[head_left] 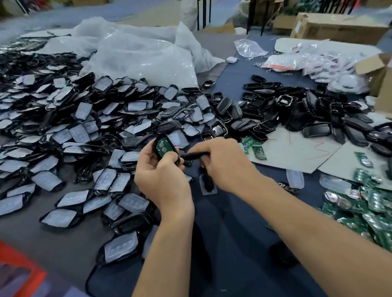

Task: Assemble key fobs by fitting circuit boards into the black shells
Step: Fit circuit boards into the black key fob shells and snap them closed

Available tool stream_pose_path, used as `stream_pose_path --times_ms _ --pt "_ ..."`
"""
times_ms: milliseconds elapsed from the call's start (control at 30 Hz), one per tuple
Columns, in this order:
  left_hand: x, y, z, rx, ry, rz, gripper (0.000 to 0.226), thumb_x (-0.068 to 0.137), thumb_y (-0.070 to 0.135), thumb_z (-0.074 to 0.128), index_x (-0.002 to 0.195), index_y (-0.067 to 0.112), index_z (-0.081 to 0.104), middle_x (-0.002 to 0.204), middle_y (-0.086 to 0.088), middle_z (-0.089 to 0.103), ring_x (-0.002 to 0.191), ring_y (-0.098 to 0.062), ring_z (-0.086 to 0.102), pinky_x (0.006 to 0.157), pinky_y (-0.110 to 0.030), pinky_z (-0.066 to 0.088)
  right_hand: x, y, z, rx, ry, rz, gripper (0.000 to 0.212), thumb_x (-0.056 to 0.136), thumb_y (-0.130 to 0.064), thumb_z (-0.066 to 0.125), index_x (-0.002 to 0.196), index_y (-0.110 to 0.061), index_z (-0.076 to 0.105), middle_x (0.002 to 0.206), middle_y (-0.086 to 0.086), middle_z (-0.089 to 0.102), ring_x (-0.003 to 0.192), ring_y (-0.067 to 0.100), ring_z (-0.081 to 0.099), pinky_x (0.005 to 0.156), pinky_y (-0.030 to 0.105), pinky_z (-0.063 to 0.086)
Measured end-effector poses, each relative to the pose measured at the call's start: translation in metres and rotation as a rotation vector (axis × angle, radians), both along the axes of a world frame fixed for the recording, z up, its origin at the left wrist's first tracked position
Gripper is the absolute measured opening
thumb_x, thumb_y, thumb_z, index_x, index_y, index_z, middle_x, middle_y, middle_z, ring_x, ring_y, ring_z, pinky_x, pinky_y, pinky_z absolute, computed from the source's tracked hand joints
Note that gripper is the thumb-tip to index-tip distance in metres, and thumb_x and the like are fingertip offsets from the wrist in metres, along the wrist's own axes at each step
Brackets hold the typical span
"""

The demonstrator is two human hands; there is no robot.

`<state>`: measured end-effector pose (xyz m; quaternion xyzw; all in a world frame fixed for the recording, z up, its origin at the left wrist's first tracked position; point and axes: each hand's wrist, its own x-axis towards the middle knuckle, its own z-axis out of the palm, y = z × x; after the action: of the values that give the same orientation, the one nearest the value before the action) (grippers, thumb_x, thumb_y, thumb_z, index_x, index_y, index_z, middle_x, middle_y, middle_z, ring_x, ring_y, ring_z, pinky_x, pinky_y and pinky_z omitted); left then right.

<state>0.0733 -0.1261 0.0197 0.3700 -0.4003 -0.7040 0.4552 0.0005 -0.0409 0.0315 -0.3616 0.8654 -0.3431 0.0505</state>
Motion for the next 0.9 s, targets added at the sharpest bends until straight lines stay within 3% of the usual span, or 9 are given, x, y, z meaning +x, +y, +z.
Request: stream_pose_path --times_ms 67,133,200,300,467,600,700,800,900 --pt "0.0 0.002 0.0 -0.05 -0.033 -0.025 0.037 0.069 0.004 0.061 0.1 0.018 0.075 0.08 -0.004 0.077 0.062 -0.016 0.068 0.056 -0.026 0.052 0.003 0.02 0.0 -0.215 -0.143 -0.117 0.04 0.087 0.001 0.061 0.108 -0.027 0.079 0.09 -0.006 0.079 0.085 0.014 0.073 0.074 0.026 0.054" --pt "-0.001 0.008 -0.002 -0.108 -0.057 -0.103 0.033 0.074 -0.002 0.061 0.097 0.018 0.075 0.079 -0.002 0.076 0.062 -0.015 0.069 0.055 -0.023 0.053 0.008 0.047 0.0 -0.381 -0.35 -0.168 0.043 0.086 0.005 0.063 0.107 -0.029 0.077 0.084 -0.009 0.08 0.073 0.003 0.07 0.066 0.017 0.052" --pt "-0.005 0.018 -0.005 -0.165 -0.084 -0.232 0.031 0.078 -0.007 0.061 0.094 0.017 0.073 0.075 0.001 0.075 0.062 -0.011 0.069 0.055 -0.022 0.054 0.015 0.076 -0.001 -0.486 -0.512 -0.184 0.04 0.085 0.008 0.066 0.098 -0.028 0.077 0.081 -0.003 0.08 0.069 0.006 0.069 0.064 0.014 0.052" --pt "-0.011 0.037 -0.011 -0.226 -0.15 -0.442 0.03 0.083 -0.011 0.064 0.093 0.017 0.072 0.074 0.005 0.075 0.064 -0.009 0.069 0.059 -0.022 0.057 0.021 0.113 -0.004 -0.603 -0.651 -0.194 0.031 0.086 0.009 0.068 0.097 -0.018 0.078 0.088 0.008 0.081 0.079 0.014 0.072 0.067 0.018 0.053" --pt "-0.015 0.056 -0.012 -0.173 -0.141 -0.799 0.03 0.085 -0.015 0.061 0.091 0.013 0.071 0.082 -0.008 0.077 0.07 -0.02 0.072 0.065 -0.031 0.062 0.03 0.143 -0.011 -0.705 -0.663 -0.273 0.034 0.084 0.014 0.069 0.083 -0.017 0.081 0.073 0.003 0.078 0.057 0.006 0.067 0.051 0.014 0.048" --pt "-0.015 0.06 -0.013 -0.24 -0.162 -0.985 0.032 0.087 -0.018 0.053 0.099 0.007 0.067 0.081 -0.006 0.074 0.074 -0.02 0.069 0.069 -0.033 0.063 0.03 0.144 -0.02 -0.638 -0.552 -0.341 0.037 0.076 0.013 0.071 0.078 -0.022 0.083 0.072 0.003 0.078 0.061 0.011 0.064 0.057 0.022 0.049" --pt "-0.012 0.059 -0.01 -0.266 -0.173 -1.11 0.035 0.085 -0.018 0.052 0.108 0.005 0.065 0.08 -0.008 0.068 0.066 -0.022 0.063 0.061 -0.028 0.055 0.027 0.145 -0.024 -0.531 -0.447 -0.387 0.037 0.073 0.004 0.072 0.077 -0.031 0.082 0.064 -0.005 0.073 0.055 0.007 0.057 0.052 0.021 0.043" --pt "-0.011 0.058 -0.004 -0.225 -0.162 -1.138 0.04 0.068 -0.004 0.05 0.101 0.007 0.068 0.081 -0.011 0.06 0.056 -0.018 0.051 0.053 -0.023 0.042 0.029 0.143 -0.024 -0.481 -0.446 -0.402 0.027 0.071 -0.009 0.077 0.081 -0.032 0.082 0.071 -0.008 0.076 0.063 0.006 0.067 0.061 0.026 0.05" --pt "-0.01 0.056 -0.002 -0.167 -0.15 -1.12 0.042 0.06 -0.001 0.045 0.094 0.008 0.068 0.086 -0.013 0.053 0.062 -0.016 0.045 0.061 -0.031 0.032 0.033 0.141 -0.022 -0.497 -0.528 -0.406 0.028 0.067 -0.014 0.08 0.087 -0.033 0.081 0.076 -0.006 0.079 0.073 0.014 0.075 0.068 0.034 0.058"
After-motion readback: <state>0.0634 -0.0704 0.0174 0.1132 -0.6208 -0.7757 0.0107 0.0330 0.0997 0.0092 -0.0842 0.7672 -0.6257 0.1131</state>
